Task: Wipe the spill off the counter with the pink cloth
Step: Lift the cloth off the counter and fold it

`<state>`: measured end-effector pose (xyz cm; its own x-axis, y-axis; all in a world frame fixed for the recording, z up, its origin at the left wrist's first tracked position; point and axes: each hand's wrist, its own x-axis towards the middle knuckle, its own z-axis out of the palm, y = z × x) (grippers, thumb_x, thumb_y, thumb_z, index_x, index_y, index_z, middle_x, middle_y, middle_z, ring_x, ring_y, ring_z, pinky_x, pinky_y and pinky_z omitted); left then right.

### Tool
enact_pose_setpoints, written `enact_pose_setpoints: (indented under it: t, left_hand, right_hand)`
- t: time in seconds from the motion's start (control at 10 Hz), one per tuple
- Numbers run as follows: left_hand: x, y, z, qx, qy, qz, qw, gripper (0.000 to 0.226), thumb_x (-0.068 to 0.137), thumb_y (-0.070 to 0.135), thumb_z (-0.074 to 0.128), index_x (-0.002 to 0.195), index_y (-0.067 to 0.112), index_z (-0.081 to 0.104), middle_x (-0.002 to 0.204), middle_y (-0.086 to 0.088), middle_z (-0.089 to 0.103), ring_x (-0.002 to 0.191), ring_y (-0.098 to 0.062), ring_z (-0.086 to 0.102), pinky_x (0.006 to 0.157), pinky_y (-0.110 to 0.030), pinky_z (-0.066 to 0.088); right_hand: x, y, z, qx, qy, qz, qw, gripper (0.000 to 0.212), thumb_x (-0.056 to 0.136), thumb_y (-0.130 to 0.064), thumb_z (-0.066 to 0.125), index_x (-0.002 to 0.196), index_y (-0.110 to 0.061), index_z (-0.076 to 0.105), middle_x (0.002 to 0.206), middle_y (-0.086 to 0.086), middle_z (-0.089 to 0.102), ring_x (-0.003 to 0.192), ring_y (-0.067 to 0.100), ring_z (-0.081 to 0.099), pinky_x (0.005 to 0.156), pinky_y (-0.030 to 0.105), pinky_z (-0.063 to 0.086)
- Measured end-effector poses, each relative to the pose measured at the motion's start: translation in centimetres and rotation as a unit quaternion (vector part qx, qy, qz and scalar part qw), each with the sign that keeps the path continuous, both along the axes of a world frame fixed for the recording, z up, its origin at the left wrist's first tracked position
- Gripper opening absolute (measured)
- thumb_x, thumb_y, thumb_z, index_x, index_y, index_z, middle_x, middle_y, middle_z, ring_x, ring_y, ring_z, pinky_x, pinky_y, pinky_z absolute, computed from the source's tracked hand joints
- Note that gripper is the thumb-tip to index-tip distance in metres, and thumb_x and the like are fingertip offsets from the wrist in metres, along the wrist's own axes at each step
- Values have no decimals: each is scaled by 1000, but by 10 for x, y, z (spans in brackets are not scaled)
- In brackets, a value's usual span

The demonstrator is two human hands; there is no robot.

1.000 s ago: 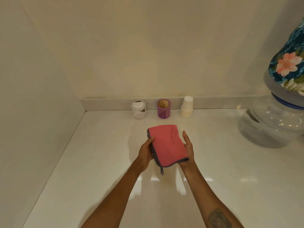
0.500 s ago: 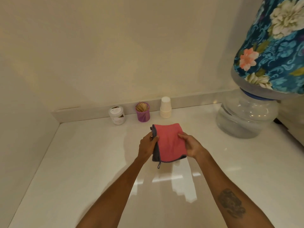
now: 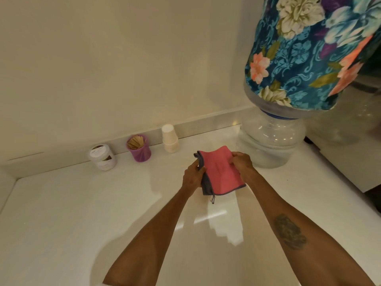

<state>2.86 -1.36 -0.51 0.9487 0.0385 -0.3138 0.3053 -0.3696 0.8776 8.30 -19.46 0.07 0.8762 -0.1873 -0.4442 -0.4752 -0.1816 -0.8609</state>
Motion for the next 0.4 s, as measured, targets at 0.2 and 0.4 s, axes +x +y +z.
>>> enact_pose_setpoints:
  t: [0.2, 0.4]
  left_hand:
    - [19, -30, -3, 13, 0, -22, 1000, 40, 104, 27, 53, 135, 2, 54, 115, -30, 69, 111, -47, 65, 98, -58, 53]
    - [26, -36, 2, 71, -6, 25, 997, 49, 102, 26, 54, 147, 8, 45, 139, -18, 62, 129, -38, 59, 110, -47, 47]
  right_hand:
    - [13, -24, -8, -68, -27, 8, 997, 49, 93, 0, 51, 138, -14, 63, 139, 8, 65, 109, 27, 60, 89, 35, 49]
    - [12, -23, -11, -147, -72, 14, 986, 47, 100, -7, 46, 146, -11, 54, 149, 11, 56, 137, 34, 52, 113, 43, 44]
